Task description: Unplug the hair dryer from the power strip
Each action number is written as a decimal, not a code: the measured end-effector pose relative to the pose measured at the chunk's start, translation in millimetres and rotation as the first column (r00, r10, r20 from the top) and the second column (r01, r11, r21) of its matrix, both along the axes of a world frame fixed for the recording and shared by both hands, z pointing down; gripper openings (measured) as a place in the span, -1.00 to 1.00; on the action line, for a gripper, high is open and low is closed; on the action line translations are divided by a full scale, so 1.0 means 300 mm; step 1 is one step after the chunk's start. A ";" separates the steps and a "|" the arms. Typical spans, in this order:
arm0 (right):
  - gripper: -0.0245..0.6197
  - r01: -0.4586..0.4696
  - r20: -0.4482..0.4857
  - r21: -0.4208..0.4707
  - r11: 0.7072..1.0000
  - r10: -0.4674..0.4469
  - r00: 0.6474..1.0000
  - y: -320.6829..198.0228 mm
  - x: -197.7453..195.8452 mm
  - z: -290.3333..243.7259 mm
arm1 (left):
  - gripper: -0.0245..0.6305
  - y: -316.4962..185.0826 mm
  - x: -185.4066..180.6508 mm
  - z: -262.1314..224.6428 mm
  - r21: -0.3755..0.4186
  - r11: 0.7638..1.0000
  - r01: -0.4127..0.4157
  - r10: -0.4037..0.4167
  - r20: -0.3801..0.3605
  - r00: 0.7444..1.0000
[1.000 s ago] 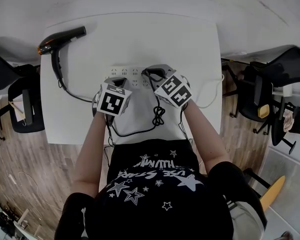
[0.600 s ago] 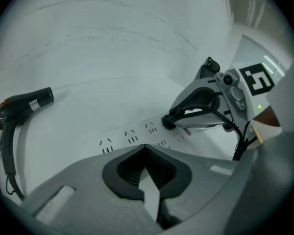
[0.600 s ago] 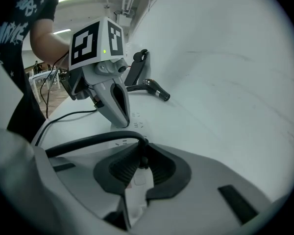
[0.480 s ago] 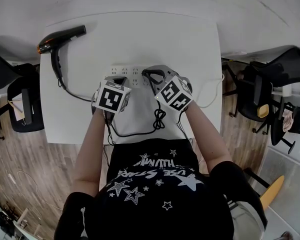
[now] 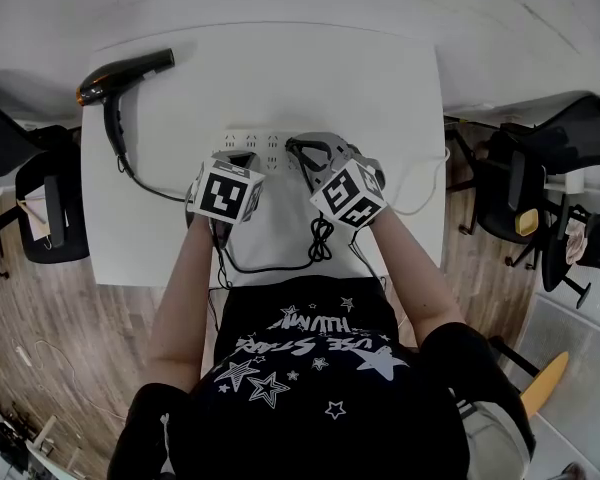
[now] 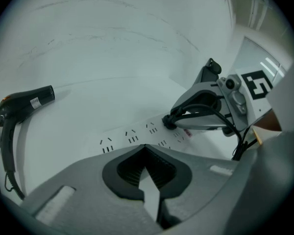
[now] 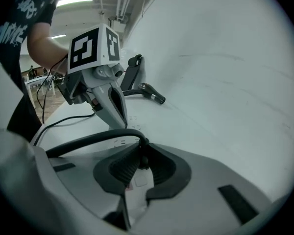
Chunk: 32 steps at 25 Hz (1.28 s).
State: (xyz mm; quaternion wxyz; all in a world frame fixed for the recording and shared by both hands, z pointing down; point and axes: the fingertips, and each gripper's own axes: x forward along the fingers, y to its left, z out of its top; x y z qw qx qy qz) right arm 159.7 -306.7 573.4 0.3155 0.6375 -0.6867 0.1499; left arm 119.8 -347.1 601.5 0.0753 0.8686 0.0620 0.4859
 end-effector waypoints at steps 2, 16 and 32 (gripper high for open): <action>-0.74 -0.008 0.018 0.016 1.000 0.008 1.000 0.002 0.002 -0.001 | -0.90 0.001 0.001 0.000 0.003 1.000 -0.004 0.004 0.001 1.000; -0.74 -0.133 0.168 0.186 0.973 0.102 0.981 -0.008 0.036 -0.111 | -0.90 -0.001 0.000 0.001 0.002 1.000 0.001 -0.001 0.002 1.000; -0.74 -0.157 0.185 0.177 0.972 0.124 0.975 0.022 0.021 -0.194 | -0.90 -0.001 -0.003 -0.001 0.000 1.000 0.002 -0.002 -0.009 1.000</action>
